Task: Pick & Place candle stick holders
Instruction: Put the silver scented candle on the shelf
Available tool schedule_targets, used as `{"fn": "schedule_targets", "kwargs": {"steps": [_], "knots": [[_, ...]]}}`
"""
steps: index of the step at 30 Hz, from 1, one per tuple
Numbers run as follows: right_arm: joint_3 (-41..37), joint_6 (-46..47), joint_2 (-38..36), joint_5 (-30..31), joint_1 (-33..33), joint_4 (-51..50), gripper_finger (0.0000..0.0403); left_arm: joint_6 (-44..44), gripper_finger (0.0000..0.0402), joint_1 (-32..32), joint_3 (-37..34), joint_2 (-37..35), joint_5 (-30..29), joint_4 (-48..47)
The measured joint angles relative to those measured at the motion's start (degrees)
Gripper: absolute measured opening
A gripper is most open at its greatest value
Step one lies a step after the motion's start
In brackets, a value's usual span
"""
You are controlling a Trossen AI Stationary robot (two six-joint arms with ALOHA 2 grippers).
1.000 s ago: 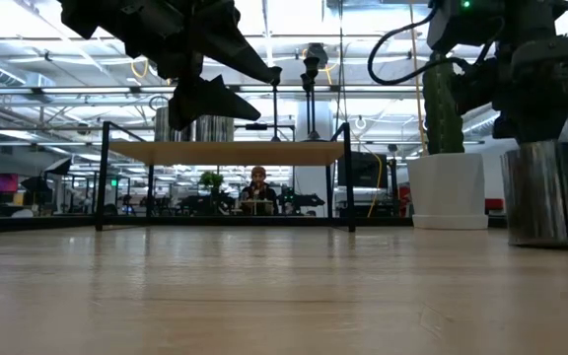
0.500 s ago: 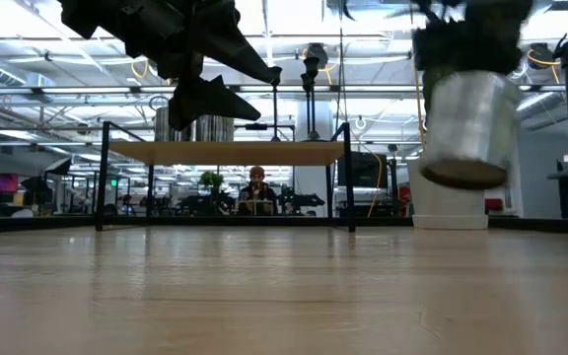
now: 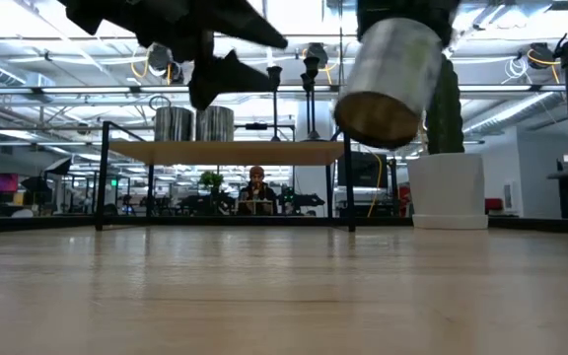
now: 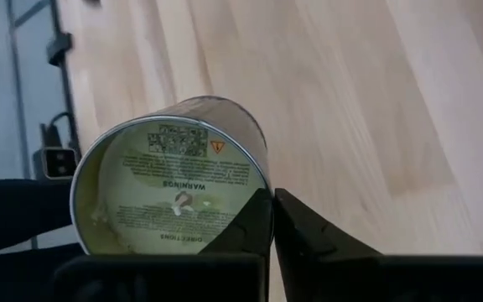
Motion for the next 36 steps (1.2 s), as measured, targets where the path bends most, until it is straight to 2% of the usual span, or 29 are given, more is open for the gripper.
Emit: {"fn": "schedule_targets", "kwargs": {"steps": [3,8,10,14,19,31,36], "knots": [[4.01,-1.74,3.41,-1.01,-0.07,0.56,0.0,2.32,0.0286,-0.69,0.0,0.0,-1.5,2.22],[10.35,-5.11,8.52,-1.23,-0.07,0.04,0.0,4.55,0.0376,-1.61,0.0,0.0,-2.87,2.87],[12.36,-6.04,10.26,-2.5,-0.22,0.21,0.0,4.61,0.0393,-1.83,0.0,0.0,-2.88,2.86],[15.77,-7.45,13.71,-4.15,-0.39,0.31,0.0,6.01,0.0382,-2.01,0.0,0.0,-1.94,2.88],[18.9,-8.51,16.85,-6.01,-0.39,1.05,0.0,6.03,0.0398,-1.97,0.0,0.0,-1.74,2.24],[29.07,-12.24,23.56,-6.58,-0.18,1.83,0.0,4.38,0.0399,-1.17,0.0,0.0,-0.83,2.68],[30.3,-13.08,24.4,-6.68,-0.15,1.36,0.0,2.12,0.0398,-0.85,0.0,0.0,0.18,2.52]]}}
